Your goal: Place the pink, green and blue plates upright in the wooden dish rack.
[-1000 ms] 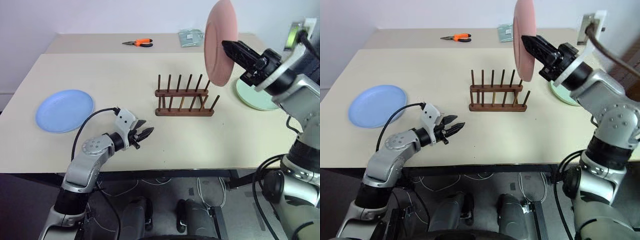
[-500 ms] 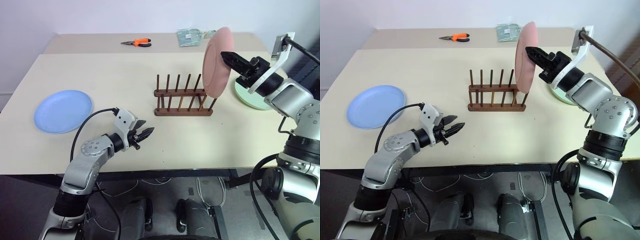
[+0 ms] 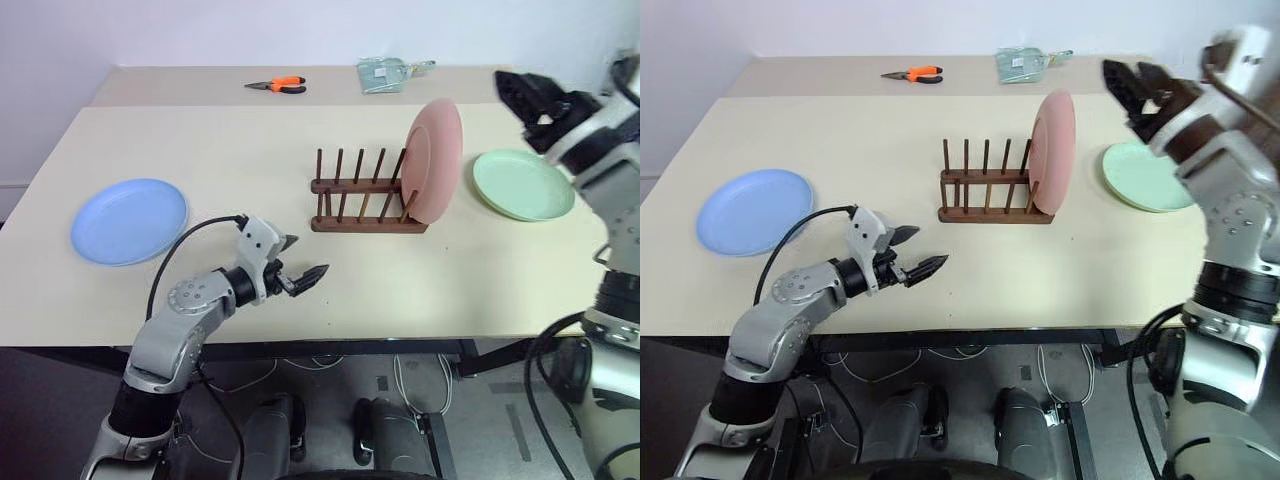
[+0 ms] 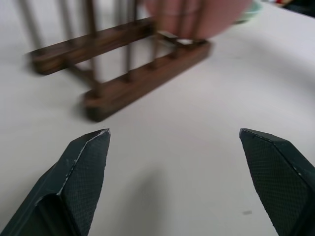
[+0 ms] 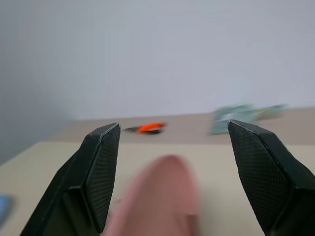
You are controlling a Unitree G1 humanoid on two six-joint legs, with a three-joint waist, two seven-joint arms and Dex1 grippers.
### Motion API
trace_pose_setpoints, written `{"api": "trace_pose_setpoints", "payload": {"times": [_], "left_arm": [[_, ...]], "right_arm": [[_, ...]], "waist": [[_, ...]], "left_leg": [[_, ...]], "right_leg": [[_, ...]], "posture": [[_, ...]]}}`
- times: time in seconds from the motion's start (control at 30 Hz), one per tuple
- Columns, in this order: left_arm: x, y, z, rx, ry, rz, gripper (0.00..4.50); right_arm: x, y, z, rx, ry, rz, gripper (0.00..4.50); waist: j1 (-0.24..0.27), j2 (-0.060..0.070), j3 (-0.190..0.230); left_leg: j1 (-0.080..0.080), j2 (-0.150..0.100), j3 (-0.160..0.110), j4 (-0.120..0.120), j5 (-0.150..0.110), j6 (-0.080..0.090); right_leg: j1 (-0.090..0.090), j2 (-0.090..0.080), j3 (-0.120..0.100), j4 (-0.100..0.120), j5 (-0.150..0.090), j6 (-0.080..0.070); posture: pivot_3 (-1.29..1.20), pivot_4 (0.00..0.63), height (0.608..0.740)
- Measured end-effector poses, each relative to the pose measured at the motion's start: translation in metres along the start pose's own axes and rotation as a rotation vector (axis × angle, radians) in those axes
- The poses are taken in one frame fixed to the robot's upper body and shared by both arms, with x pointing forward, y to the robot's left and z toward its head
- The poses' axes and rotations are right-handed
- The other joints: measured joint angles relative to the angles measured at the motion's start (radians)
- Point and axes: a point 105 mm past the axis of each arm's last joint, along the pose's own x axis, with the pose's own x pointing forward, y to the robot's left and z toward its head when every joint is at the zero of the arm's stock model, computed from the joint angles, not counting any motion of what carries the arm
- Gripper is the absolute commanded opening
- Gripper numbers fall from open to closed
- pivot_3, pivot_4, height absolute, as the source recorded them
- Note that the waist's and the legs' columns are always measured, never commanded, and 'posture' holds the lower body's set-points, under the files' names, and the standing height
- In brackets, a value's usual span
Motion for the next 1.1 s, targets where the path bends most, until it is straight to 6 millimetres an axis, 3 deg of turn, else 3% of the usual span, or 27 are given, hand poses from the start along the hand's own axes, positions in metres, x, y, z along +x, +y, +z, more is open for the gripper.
{"api": "trace_pose_setpoints", "payload": {"times": [0.03,0.07,0.23,0.3,0.4,0.5,0.67,0.8,1.0,1.1], "left_arm": [[0.002,-0.004,0.000,0.004,0.001,-0.017,4.50],[0.003,-0.006,-0.001,0.005,0.005,-0.027,4.50],[0.013,-0.020,0.001,0.015,0.003,-0.085,4.50],[0.015,-0.022,0.002,0.015,0.000,-0.094,4.50],[0.016,-0.020,0.004,0.024,0.000,-0.092,4.50],[0.016,-0.019,0.005,0.031,-0.004,-0.090,4.50],[0.015,-0.017,0.004,0.039,0.005,-0.075,4.50],[0.015,-0.017,0.003,0.036,0.006,-0.070,4.50],[0.015,-0.015,0.002,0.037,0.009,-0.059,4.50],[0.012,-0.014,-0.002,0.032,0.017,-0.044,4.50]], "right_arm": [[-0.008,-0.013,-0.007,-0.074,0.054,-0.039,4.42],[-0.013,-0.022,-0.018,-0.146,0.124,-0.063,4.47],[-0.029,-0.050,-0.109,-0.534,0.516,-0.023,4.47],[-0.030,-0.061,-0.132,-0.648,0.609,-0.003,4.47],[-0.017,-0.070,-0.146,-0.775,0.668,0.023,4.47],[-0.005,-0.072,-0.155,-0.791,0.687,0.013,4.47],[-0.005,-0.075,-0.173,-0.785,0.731,-0.017,2.27],[-0.008,-0.081,-0.175,-0.793,0.750,-0.054,0.04],[-0.004,-0.084,-0.165,-0.862,0.694,-0.080,0.04],[0.003,-0.083,-0.139,-0.947,0.580,-0.082,0.04]], "waist": [[-0.001,0.000,0.000],[-0.003,0.000,0.000],[-0.031,0.001,0.000],[-0.034,0.002,0.001],[-0.036,0.003,0.001],[-0.031,0.002,0.001],[-0.022,0.002,0.001],[-0.028,0.002,0.001],[-0.031,0.003,0.001],[-0.029,0.004,0.001]], "left_leg": [[0.000,0.000,0.000,0.000,0.000,0.000],[0.001,0.000,0.000,0.000,0.000,0.000],[0.003,0.001,0.002,0.000,0.001,-0.001],[0.003,0.001,0.002,0.000,0.001,-0.002],[0.002,0.001,0.003,0.000,0.002,-0.002],[0.002,0.001,0.002,0.000,0.002,-0.003],[0.002,0.000,0.001,0.000,0.002,-0.003],[0.003,0.000,-0.001,0.000,0.002,-0.003],[0.004,0.001,0.000,0.000,0.002,-0.003],[0.003,0.000,0.000,0.000,0.002,-0.003]], "right_leg": [[0.000,0.000,0.000,0.000,0.000,0.000],[0.000,0.000,0.000,0.000,0.000,0.000],[0.000,0.001,0.002,0.002,0.000,0.000],[-0.002,0.001,0.002,0.003,0.000,0.000],[-0.002,0.002,0.003,0.003,0.000,0.000],[-0.001,0.002,0.002,0.002,0.000,0.000],[0.002,0.001,0.001,0.001,-0.001,0.001],[0.003,0.001,0.001,0.001,-0.001,0.001],[0.003,0.001,0.001,0.001,-0.001,0.001],[0.002,0.001,0.001,0.001,-0.001,0.001]], "posture": [[0.00,0.150,0.740],[0.00,0.150,0.740],[0.00,0.150,0.740],[0.00,0.150,0.740],[0.00,0.150,0.740],[0.00,0.150,0.740],[0.00,0.150,0.740],[0.00,0.150,0.740],[0.00,0.150,0.740],[0.00,0.150,0.740]]}}
